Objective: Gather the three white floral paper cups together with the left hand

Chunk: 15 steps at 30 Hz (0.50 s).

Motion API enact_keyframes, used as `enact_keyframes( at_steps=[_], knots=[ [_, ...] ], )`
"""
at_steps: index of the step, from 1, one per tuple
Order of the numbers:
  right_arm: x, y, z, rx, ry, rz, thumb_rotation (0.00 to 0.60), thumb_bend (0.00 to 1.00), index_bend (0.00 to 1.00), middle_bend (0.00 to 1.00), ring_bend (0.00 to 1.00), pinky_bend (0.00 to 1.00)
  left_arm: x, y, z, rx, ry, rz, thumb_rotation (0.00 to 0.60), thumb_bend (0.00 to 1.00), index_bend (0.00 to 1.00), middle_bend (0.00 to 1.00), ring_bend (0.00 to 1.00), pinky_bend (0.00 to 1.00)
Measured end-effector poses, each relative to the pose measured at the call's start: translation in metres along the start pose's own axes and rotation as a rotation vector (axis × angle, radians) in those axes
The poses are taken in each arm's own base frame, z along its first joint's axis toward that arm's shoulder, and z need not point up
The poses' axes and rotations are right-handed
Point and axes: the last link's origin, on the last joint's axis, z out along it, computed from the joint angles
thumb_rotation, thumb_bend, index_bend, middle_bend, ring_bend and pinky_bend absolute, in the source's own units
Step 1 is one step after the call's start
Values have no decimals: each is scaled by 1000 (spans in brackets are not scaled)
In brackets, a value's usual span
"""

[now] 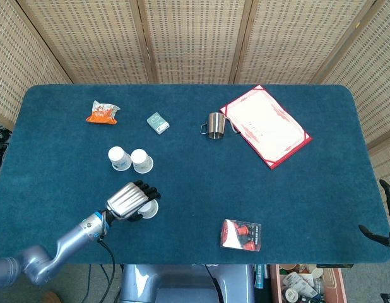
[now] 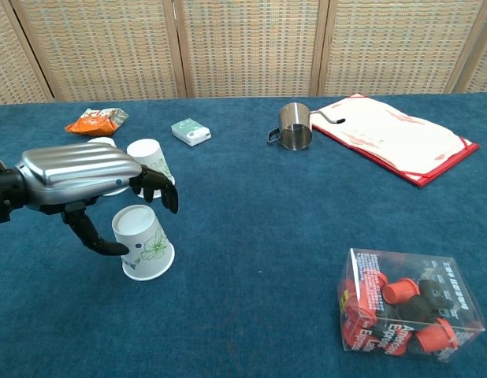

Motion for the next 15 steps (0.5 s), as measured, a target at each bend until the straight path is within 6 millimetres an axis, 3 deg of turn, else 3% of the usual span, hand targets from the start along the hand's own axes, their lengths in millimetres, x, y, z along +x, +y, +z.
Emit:
enact_keyframes(
  at_steps=[5, 10, 15],
  knots=[
    [-1, 2, 2, -12, -3, 1, 600, 0, 0, 0, 0, 0, -3, 2, 6, 10, -1, 11, 600, 259, 388, 389, 401, 387],
    [0, 3, 2, -12, -3, 2, 600, 0, 0, 0, 0, 0, -4, 2, 8, 29, -1, 25, 600, 259, 443, 460, 462, 551],
    [0, 3, 2, -12, -4, 2, 600, 0, 0, 0, 0, 0, -4, 4, 8, 37, 2, 28, 600, 260, 487, 496, 497, 638]
  ],
)
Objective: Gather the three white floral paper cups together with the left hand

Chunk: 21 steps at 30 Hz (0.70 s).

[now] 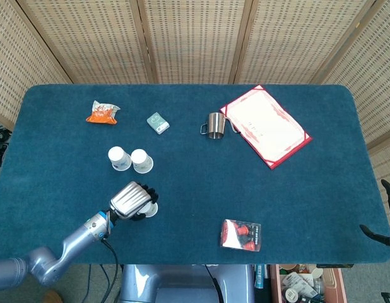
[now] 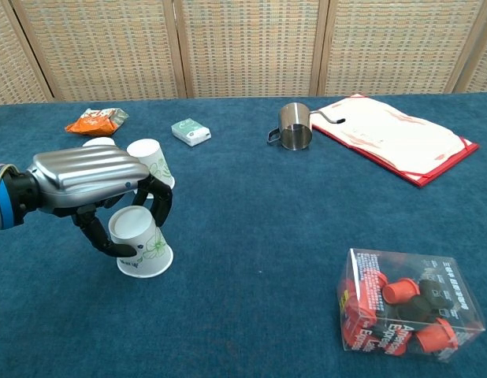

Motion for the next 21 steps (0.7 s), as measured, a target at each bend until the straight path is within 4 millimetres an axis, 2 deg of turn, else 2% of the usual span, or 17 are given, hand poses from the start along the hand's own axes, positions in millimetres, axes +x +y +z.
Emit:
enact_keyframes(
  at_steps=[10, 16, 21],
  knots=[
    [0, 0, 0, -1, -1, 0, 600, 0, 0, 0, 0, 0, 6, 0, 0, 8, 35, -9, 600, 260, 494, 500, 501, 650],
    [-1, 0, 0, 0, -5, -2, 600, 0, 0, 0, 0, 0, 36, -10, -3, 32, 133, -48, 600, 259, 493, 500, 501, 650],
    [-1, -1, -1, 0, -4, -3, 600, 0, 0, 0, 0, 0, 69, -42, -4, 134, 216, -94, 600, 259, 494, 500, 501, 650]
  ],
)
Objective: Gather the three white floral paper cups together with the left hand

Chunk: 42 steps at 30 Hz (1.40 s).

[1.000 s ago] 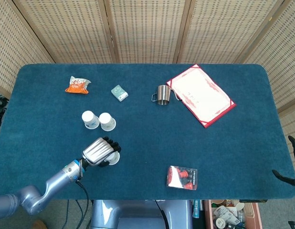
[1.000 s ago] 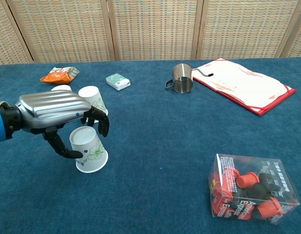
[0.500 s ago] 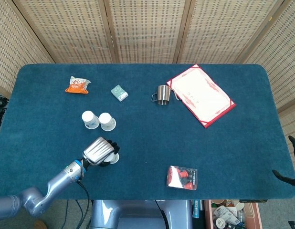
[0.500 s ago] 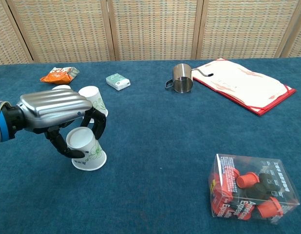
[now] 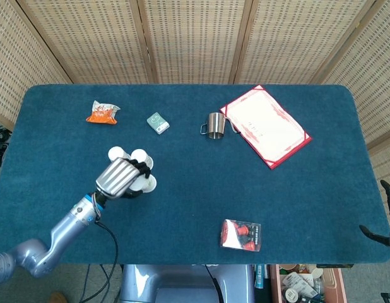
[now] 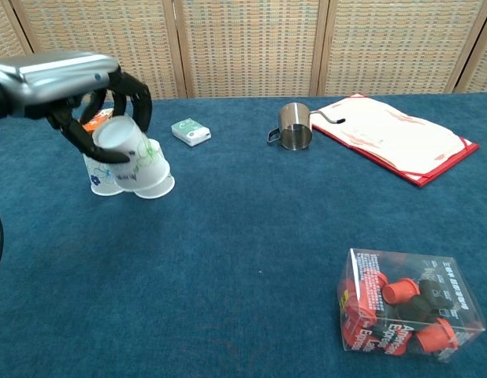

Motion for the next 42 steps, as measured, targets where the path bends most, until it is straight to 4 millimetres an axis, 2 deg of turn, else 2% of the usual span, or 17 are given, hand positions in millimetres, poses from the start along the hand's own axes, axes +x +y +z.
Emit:
enact_keyframes(
  at_steps=[5, 11, 14, 23, 33, 42],
  knots=[
    [0, -1, 0, 0, 2, -3, 600, 0, 0, 0, 0, 0, 17, -34, 9, 127, 20, -54, 600, 260, 494, 500, 501, 650],
    [-2, -2, 1, -2, -3, -13, 600, 0, 0, 0, 0, 0, 15, -81, 16, 261, 17, -89, 600, 259, 493, 500, 501, 650],
    [-3, -2, 1, -3, -4, -15, 600, 0, 0, 0, 0, 0, 11, -93, 20, 296, 25, -129, 600, 259, 493, 500, 501, 650],
    [-3, -1, 1, -6, -3, -18, 600, 0, 0, 0, 0, 0, 11, -94, 28, 297, 39, -214, 600, 260, 494, 500, 501, 650],
    [-4, -1, 0, -5, -6, -19, 600, 0, 0, 0, 0, 0, 3, -90, 31, 307, -10, -227, 600, 258, 494, 500, 501, 650],
    [-3, -1, 1, -8, -5, -17, 600, 0, 0, 0, 0, 0, 4, -85, 36, 283, 26, -239, 600, 259, 493, 499, 501, 650]
  ],
)
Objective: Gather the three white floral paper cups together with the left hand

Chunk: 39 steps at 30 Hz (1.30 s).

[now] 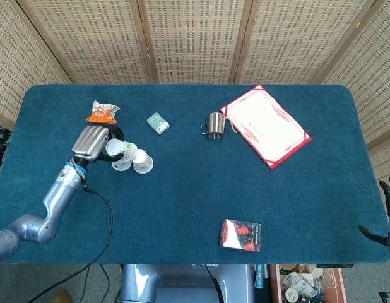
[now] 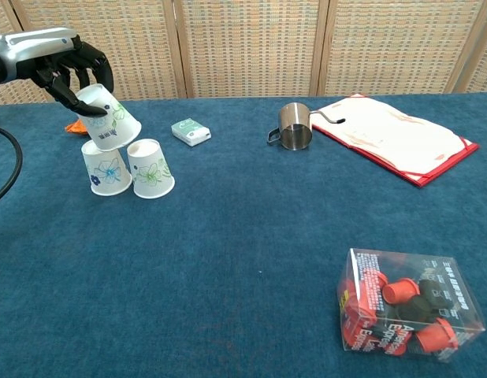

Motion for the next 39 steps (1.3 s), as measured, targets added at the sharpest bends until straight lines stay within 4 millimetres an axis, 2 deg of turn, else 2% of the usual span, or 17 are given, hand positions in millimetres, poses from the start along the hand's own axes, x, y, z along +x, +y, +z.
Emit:
enact_keyframes(
  at_steps=[6, 12, 16, 20, 24, 28, 32, 35, 36, 37, 39],
  knots=[
    [1, 0, 0, 0, 2, 3, 600, 0, 0, 0, 0, 0, -3, 3, 1, -5, -14, 2, 600, 259, 494, 476, 493, 650],
    [2, 0, 0, 0, 3, 6, 600, 0, 0, 0, 0, 0, -3, 3, 1, 0, -22, 12, 600, 258, 483, 348, 383, 620],
    [2, 0, -1, 1, 2, 6, 600, 0, 0, 0, 0, 0, -3, 3, 0, 5, -31, 20, 600, 257, 437, 278, 354, 612],
    [2, 0, -1, 3, 3, 7, 600, 0, 0, 0, 0, 0, -3, 4, 0, 3, -31, 11, 600, 256, 413, 251, 338, 606],
    [2, 0, -1, 2, 1, 7, 600, 0, 0, 0, 0, 0, -3, 5, -1, -1, -29, 4, 600, 251, 365, 208, 284, 520],
    [2, 0, -1, 2, 2, 8, 600, 0, 0, 0, 0, 0, -2, 6, -2, -7, -40, 9, 600, 250, 350, 196, 282, 410],
    [2, 0, -1, 3, 3, 8, 600, 0, 0, 0, 0, 0, 1, 9, -4, -19, -45, 7, 600, 249, 320, 166, 264, 398],
    [2, 0, -1, 4, 3, 9, 600, 0, 0, 0, 0, 0, 6, 11, -7, -26, -39, 3, 600, 248, 239, 72, 198, 361],
    [3, 0, -1, 4, 3, 9, 600, 0, 0, 0, 0, 0, 7, 11, -7, -28, -34, 3, 600, 248, 170, 32, 151, 330],
    [3, -1, -1, 5, 3, 9, 600, 0, 0, 0, 0, 0, 8, 11, -8, -29, -28, 1, 600, 247, 94, 7, 90, 284],
    [3, -1, -2, 7, 3, 9, 600, 0, 0, 0, 0, 0, 13, 10, -11, -32, -4, -9, 600, 245, 8, 0, 15, 171]
  ],
)
